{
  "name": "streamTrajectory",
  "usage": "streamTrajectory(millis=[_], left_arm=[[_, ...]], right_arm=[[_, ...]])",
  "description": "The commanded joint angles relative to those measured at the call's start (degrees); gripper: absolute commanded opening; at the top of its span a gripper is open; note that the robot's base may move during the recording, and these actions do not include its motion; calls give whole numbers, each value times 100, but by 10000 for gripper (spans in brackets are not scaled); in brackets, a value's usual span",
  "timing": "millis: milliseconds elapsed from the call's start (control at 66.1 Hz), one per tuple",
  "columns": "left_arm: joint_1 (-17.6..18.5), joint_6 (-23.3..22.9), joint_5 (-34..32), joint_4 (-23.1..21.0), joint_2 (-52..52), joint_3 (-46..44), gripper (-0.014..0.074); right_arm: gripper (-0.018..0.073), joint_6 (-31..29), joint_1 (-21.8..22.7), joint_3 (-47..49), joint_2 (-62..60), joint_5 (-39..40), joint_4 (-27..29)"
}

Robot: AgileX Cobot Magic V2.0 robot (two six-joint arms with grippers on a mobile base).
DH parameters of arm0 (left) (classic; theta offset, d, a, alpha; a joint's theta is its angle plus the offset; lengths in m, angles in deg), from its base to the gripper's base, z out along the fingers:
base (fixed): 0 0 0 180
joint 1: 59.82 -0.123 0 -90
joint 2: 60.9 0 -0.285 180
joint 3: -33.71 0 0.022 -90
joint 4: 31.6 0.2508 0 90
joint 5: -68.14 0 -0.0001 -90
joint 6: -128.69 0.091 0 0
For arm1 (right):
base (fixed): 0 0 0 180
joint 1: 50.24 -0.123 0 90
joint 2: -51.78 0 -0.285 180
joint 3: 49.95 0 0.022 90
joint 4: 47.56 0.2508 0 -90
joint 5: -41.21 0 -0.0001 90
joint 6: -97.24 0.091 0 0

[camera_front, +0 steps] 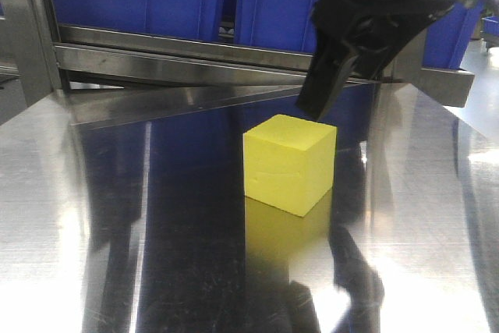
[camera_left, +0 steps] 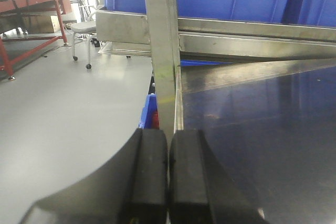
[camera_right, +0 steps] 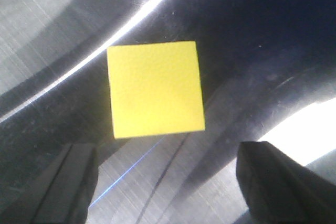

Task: Place yellow foam block on left shelf second layer
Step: 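Lower the right gripper over the yellow foam cube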

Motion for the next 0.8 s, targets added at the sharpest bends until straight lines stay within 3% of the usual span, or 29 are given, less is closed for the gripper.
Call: streamTrajectory(millis=[0,787], left_arm=[[-4,-22,-491,3,83,148,136],[-4,-22,-491,3,83,148,136]], right_arm=[[612,-114,-62,393,-96,243,93],[612,-239,-57,680,1216,679,98]])
